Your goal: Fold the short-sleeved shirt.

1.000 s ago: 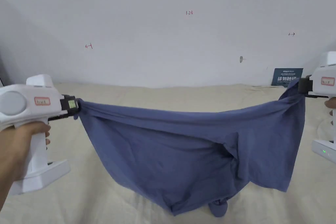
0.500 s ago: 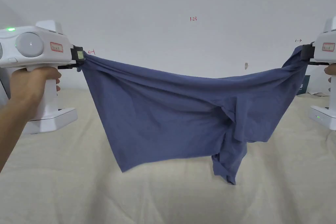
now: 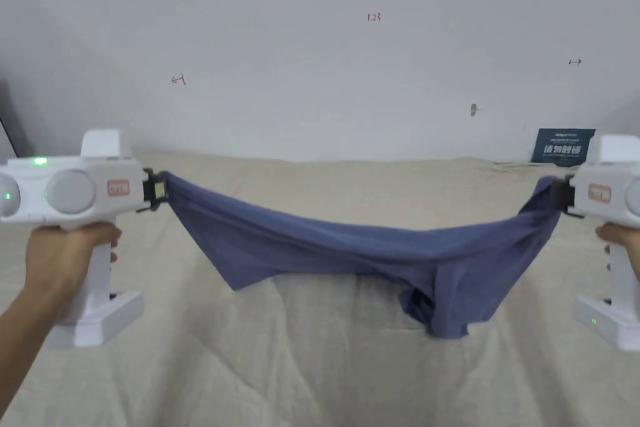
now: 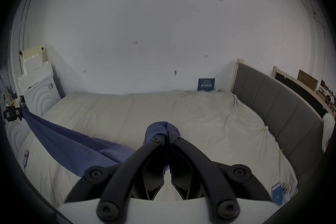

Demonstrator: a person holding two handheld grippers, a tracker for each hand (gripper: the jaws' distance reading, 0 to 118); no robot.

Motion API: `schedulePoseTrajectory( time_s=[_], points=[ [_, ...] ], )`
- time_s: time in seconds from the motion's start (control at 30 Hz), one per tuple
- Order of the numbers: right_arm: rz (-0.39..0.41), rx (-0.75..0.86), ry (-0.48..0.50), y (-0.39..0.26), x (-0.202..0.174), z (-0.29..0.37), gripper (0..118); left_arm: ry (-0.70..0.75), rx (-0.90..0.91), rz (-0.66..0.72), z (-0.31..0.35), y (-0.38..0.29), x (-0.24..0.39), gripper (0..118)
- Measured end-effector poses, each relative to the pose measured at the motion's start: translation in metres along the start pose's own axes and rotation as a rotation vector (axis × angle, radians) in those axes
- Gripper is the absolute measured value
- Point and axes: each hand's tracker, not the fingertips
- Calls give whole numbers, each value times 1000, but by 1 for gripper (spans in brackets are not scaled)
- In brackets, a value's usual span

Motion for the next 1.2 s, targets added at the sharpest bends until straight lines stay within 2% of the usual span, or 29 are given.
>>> schedulePoseTrajectory(
  time_s=[0.23,0.6,0.97,1.2],
  points=[
    [37,-98,0,-104,-1,31,1,-12,-141,45,25,-114,-15,4],
    [-51,-232,37,-238,3,94,1,-14,-354,120,72,-258,-36,4],
    [-137,-325,41,-298,17,164,1,17,-425,121,134,-308,-54,4],
    [-138,-390,29,-321,15,173,1,35,-474,94,138,-323,-54,4]
  ],
)
